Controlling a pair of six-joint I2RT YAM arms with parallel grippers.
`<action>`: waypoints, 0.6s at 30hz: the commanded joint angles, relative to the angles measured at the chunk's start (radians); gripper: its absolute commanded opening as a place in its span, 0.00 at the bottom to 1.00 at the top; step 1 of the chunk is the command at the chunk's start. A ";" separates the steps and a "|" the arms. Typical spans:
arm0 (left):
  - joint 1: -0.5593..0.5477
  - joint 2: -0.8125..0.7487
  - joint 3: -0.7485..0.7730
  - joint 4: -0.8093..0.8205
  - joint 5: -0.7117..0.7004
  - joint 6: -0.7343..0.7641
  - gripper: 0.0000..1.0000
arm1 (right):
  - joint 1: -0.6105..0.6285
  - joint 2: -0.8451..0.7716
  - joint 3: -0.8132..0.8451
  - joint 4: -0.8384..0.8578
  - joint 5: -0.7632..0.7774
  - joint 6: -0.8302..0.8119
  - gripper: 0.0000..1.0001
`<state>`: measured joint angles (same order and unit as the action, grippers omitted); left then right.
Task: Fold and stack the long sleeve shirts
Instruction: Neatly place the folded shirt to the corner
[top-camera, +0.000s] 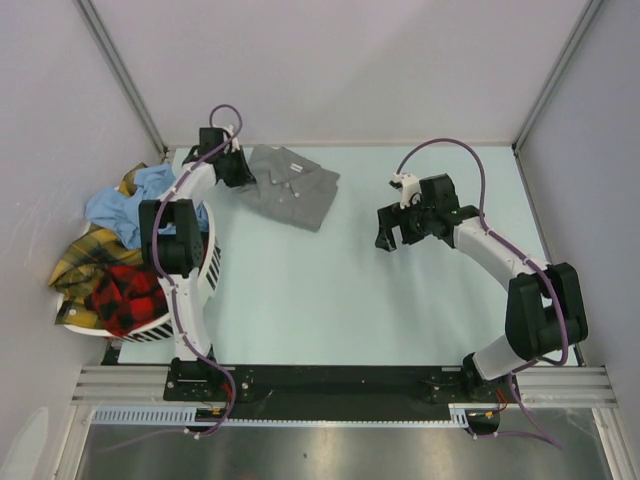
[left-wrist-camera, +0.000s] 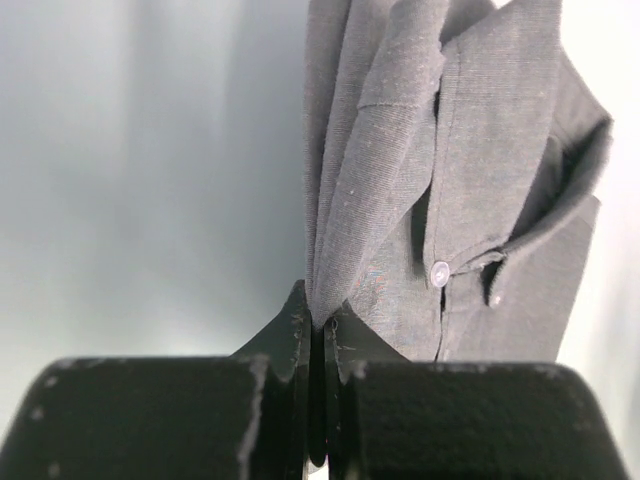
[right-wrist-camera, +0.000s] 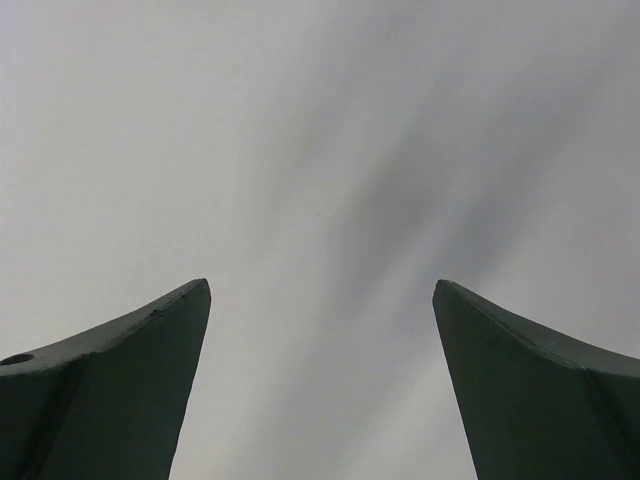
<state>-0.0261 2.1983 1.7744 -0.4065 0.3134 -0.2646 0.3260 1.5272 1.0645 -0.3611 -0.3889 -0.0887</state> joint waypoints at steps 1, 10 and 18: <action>0.044 0.008 0.074 0.084 -0.037 -0.047 0.00 | -0.028 -0.044 0.015 -0.036 -0.010 -0.025 1.00; 0.045 0.015 0.037 0.161 -0.005 -0.189 0.00 | -0.074 0.121 0.093 0.149 -0.169 0.171 0.99; 0.057 0.009 -0.026 0.159 0.036 -0.191 0.00 | -0.018 0.553 0.348 0.582 -0.324 0.788 0.81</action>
<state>0.0254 2.2189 1.7695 -0.2935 0.3008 -0.4290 0.2588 1.9724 1.3109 -0.0402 -0.6285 0.3691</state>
